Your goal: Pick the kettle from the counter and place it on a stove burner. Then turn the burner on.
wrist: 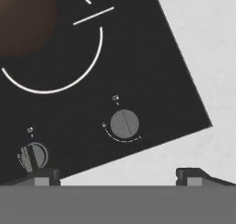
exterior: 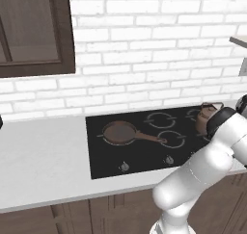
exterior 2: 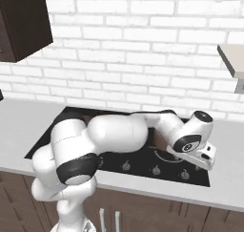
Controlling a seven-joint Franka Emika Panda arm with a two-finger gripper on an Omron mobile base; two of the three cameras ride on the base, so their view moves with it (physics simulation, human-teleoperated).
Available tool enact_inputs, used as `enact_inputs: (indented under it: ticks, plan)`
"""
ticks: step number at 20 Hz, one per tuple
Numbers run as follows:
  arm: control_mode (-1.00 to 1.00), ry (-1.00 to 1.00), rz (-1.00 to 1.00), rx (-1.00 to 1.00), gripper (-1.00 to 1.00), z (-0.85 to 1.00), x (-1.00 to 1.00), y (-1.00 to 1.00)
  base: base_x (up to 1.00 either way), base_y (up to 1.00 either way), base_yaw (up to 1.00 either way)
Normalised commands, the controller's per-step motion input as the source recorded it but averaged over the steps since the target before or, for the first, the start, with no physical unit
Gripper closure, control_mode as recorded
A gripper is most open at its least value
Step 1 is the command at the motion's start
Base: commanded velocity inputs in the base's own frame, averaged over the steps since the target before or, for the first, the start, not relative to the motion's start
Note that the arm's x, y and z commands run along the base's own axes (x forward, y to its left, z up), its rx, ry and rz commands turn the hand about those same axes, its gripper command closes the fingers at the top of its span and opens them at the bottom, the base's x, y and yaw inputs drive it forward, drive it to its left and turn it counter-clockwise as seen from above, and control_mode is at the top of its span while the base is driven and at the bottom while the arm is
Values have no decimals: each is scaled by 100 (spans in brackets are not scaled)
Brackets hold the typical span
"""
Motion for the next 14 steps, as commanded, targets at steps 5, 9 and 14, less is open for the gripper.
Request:
enact_inputs:
  ticks: [5,9,14]
  plan:
    - [-100,2,5,0,-100,-65,-2,2,0,0,0]
    - [-100,-4,1,0,-100,-34,13,-1,0,0,0]
    - [-100,-4,0,-3,-100,-31,26,0,0,0,0]
